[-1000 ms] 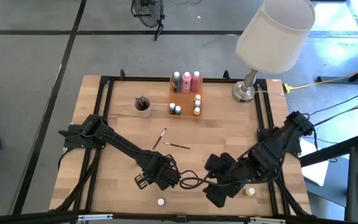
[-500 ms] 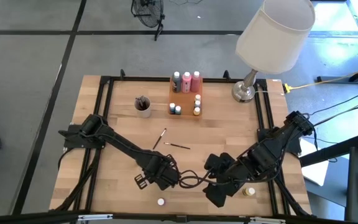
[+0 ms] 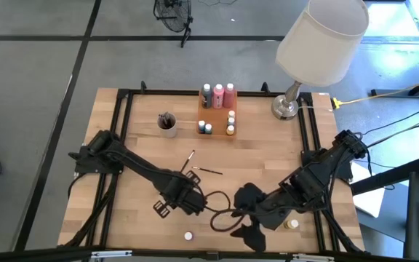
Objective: Pick & Place Paint Supplies
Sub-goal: Put the red paint bottle into the orange bin
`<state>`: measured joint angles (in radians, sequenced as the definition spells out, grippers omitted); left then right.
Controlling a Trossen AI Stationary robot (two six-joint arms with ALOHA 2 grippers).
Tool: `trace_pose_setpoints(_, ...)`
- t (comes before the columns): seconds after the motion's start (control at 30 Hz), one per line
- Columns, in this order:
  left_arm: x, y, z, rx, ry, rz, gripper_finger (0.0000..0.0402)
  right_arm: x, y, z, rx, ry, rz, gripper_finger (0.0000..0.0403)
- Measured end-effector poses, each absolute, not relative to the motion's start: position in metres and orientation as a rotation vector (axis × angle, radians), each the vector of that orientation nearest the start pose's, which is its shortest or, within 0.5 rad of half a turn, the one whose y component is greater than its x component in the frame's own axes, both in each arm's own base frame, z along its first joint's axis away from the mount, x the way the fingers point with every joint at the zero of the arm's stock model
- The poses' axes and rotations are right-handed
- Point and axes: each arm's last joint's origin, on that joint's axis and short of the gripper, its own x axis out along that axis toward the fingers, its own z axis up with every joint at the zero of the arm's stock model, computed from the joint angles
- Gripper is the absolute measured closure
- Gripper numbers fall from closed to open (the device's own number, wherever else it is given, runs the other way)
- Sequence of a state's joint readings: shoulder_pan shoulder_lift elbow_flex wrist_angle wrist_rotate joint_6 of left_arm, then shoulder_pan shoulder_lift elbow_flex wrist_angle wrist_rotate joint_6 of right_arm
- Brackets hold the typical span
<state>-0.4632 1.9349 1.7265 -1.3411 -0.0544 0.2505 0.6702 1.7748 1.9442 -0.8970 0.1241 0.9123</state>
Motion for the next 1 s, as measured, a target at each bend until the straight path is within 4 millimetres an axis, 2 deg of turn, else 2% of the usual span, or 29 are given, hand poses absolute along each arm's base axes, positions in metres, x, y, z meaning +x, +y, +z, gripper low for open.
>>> trace_pose_setpoints(0.27, 0.306, -0.154, 0.309, 0.531, 1.531, -0.318, 0.0284, 0.295, 0.24, 0.402, 0.47, 0.847, 0.368, 0.0107)
trace_pose_setpoints(0.4, 0.299, -0.144, 0.34, 0.471, 1.431, -0.246, 0.0284, 0.291, 0.242, 0.404, 0.437, 0.862, 0.447, 0.0107)
trace_pose_setpoints(0.5, 0.297, -0.132, 0.36, 0.439, 1.349, -0.13, 0.0284, 0.284, 0.246, 0.408, 0.406, 0.864, 0.506, 0.0107)
trace_pose_setpoints(0.67, 0.294, -0.103, 0.391, 0.402, 1.229, 0.032, 0.0284, 0.274, 0.249, 0.41, 0.352, 0.875, 0.568, 0.0107)
trace_pose_setpoints(0.77, 0.293, -0.083, 0.401, 0.404, 1.2, 0.099, 0.0284, 0.273, 0.247, 0.409, 0.324, 0.885, 0.568, 0.0107)
trace_pose_setpoints(1.0, 0.292, -0.03, 0.424, 0.463, 1.172, 0.166, 0.0284, 0.273, 0.222, 0.417, 0.318, 0.895, 0.516, 0.0107)
